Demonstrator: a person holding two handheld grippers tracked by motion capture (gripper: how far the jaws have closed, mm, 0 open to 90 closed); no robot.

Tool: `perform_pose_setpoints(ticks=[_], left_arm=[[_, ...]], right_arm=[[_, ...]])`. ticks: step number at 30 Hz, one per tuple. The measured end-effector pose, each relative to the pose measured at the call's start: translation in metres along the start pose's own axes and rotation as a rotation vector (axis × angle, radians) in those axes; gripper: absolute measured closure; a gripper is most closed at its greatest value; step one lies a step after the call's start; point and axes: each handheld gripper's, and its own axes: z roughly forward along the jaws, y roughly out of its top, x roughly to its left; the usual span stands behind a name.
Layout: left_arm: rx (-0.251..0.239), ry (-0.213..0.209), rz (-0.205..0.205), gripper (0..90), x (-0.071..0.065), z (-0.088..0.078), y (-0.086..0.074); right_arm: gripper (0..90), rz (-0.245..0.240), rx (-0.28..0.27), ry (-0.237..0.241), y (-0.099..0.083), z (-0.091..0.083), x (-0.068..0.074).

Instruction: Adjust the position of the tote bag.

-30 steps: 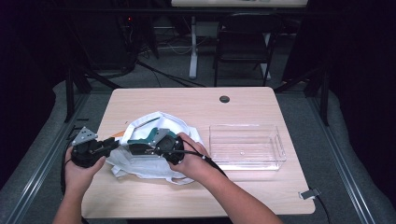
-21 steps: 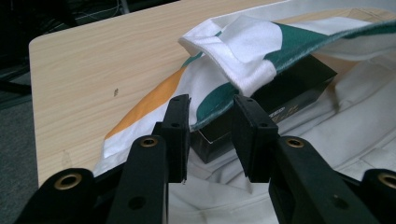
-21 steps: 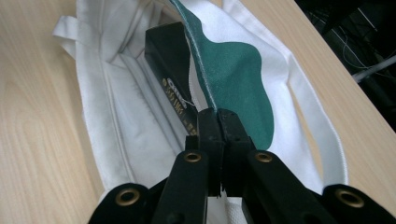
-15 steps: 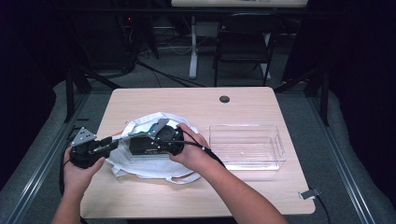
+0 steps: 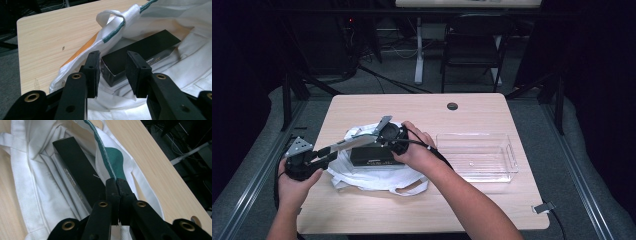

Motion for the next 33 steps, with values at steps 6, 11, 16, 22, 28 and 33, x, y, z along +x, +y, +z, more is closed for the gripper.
perform_pose_setpoints(ticks=[6,11,16,22,28,33], left_arm=[[0.005,-0.001,0.0,64.2,-0.001,0.001,0.0],[0.012,0.014,0.012,61.0,-0.002,0.002,0.004],[0.035,0.03,0.022,59.2,-0.001,0.005,0.007],[0.068,0.062,0.038,56.9,0.006,0.008,0.018],[0.085,0.1,0.104,53.5,0.005,0.013,0.034],[0.114,0.131,0.157,51.2,0.003,0.022,0.045]], right_arm=[[89.3,-0.012,0.003,-0.023,0.004,0.003,-0.005],[89.3,-0.007,0.002,-0.025,0.004,0.005,-0.012],[89.3,0.02,-0.002,-0.013,0.004,0.008,-0.018],[89.3,0.012,0.0,-0.03,0.008,0.01,-0.023],[89.3,0.006,0.002,-0.046,0.012,0.013,-0.027],[89.3,0.016,0.01,-0.048,0.011,0.017,-0.031]])
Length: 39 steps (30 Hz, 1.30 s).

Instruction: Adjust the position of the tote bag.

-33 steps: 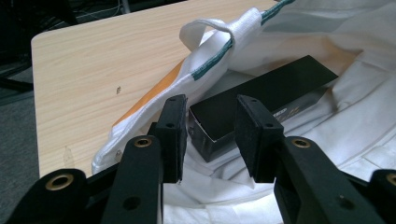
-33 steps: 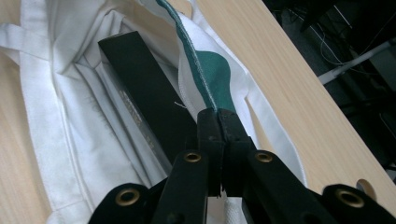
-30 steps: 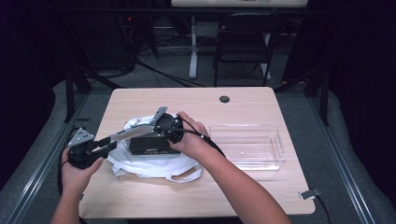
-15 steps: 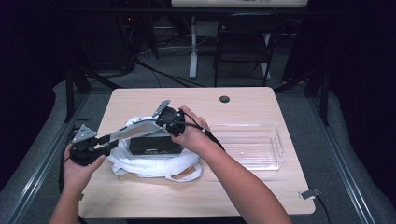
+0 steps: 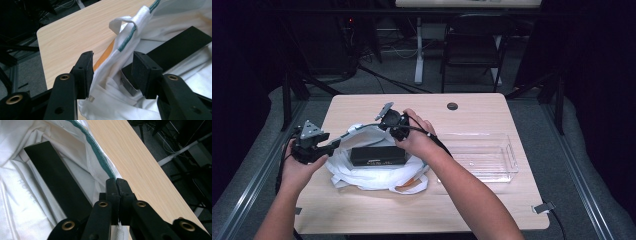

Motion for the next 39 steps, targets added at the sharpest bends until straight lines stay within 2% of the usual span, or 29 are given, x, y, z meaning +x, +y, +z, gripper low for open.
perform_pose_setpoints(ticks=[3,9,13,17,21,26,27,31,34,39], left_arm=[[-0.009,0.0,0.022,48.7,-0.002,0.006,0.004],[0.026,0.002,0.048,48.2,-0.004,0.019,0.008],[0.019,0.011,0.105,50.9,-0.006,0.024,0.011],[0.034,0.016,0.125,51.2,-0.007,0.028,0.017],[0.057,0.016,0.159,57.9,-0.013,0.034,0.022],[0.08,0.013,0.163,70.3,-0.017,0.038,0.025],[0.079,0.011,0.165,75.1,-0.017,0.038,0.026],[0.091,0.007,0.171,82.1,-0.018,0.039,0.027],[0.098,-0.006,0.154,87.6,-0.017,0.039,0.027],[0.098,-0.006,0.133,88.1,-0.015,0.039,0.027]], right_arm=[[89.4,0.01,-0.003,0.001,-0.001,0.001,-0.002],[89.3,0.01,0.01,-0.002,-0.001,0.002,-0.005],[89.3,0.027,0.002,0.008,-0.002,0.004,-0.007],[89.3,0.037,0.001,0.018,-0.002,0.004,-0.008],[89.2,0.039,-0.001,0.022,-0.002,0.004,-0.008],[89.2,0.036,-0.003,0.024,-0.002,0.004,-0.007],[89.1,0.035,-0.004,0.028,-0.002,0.003,-0.006],[87.7,0.038,-0.001,0.042,-0.004,0.002,-0.005],[81.2,0.071,-0.016,0.063,-0.007,0.002,-0.004],[68.5,0.09,-0.024,0.08,-0.018,-0.004,-0.002]])
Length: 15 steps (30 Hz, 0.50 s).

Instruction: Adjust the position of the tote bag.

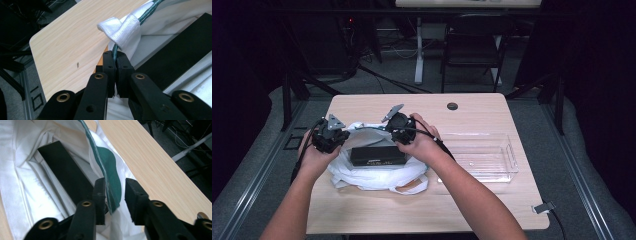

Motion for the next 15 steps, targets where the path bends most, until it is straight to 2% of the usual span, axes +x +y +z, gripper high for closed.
perform_pose_setpoints(ticks=[2,7,12,15], left_arm=[[0.001,0.001,-0.001,88.1,0.0,0.0,0.0],[0.003,0.003,-0.005,88.2,0.001,0.0,0.0],[-0.002,0.008,-0.013,88.2,0.001,0.002,0.001],[0.003,0.0,-0.017,88.2,0.002,0.002,0.001]], right_arm=[[64.0,-0.004,-0.007,-0.003,-0.004,-0.004,0.001],[61.7,-0.001,-0.012,-0.004,-0.012,-0.014,0.004],[60.2,-0.013,-0.015,-0.028,-0.018,-0.023,0.009],[58.8,-0.029,-0.01,-0.063,-0.022,-0.024,0.01]])
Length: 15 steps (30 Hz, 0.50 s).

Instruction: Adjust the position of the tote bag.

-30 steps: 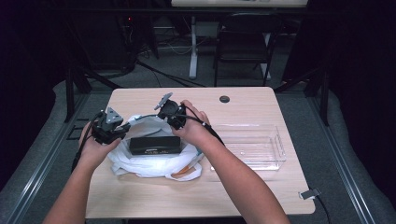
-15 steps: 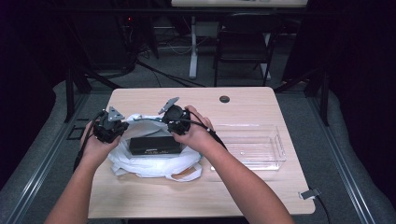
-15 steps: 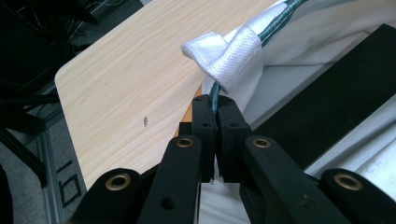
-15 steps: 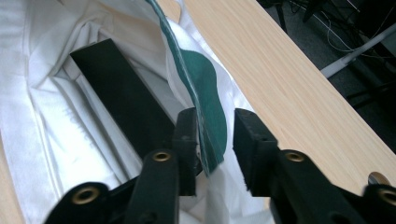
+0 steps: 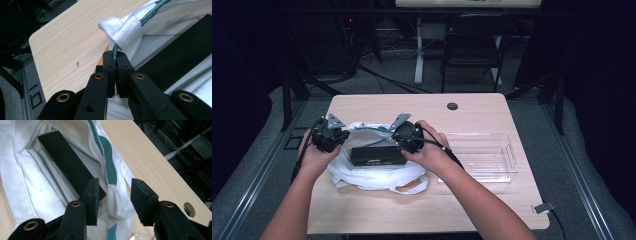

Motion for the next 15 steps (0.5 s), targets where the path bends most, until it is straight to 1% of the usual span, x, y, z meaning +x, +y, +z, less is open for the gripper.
perform_pose_setpoints(ticks=[2,6,9,10,12,14,15], left_arm=[[0.002,-0.001,-0.002,88.2,0.0,0.0,0.0],[0.003,-0.001,-0.003,88.2,0.001,0.0,0.0],[0.005,-0.002,-0.007,88.2,0.001,0.0,0.0],[0.002,-0.002,-0.005,88.2,0.001,0.0,0.0],[0.001,-0.001,-0.005,88.2,0.001,0.0,0.0],[0.0,-0.001,-0.008,88.2,0.002,0.0,0.0],[0.0,-0.001,-0.009,88.2,0.002,0.0,0.0]], right_arm=[[58.7,-0.002,0.018,-0.005,-0.003,0.001,0.0],[58.9,0.004,0.025,0.01,-0.008,0.006,-0.001],[60.4,0.011,0.05,0.016,-0.01,0.009,-0.001],[61.8,0.01,0.058,0.015,-0.01,0.009,-0.001],[64.9,0.023,0.059,0.016,-0.01,0.011,-0.001],[69.7,0.028,0.053,0.018,-0.01,0.011,-0.001],[71.8,0.035,0.048,0.028,-0.01,0.012,-0.001]])
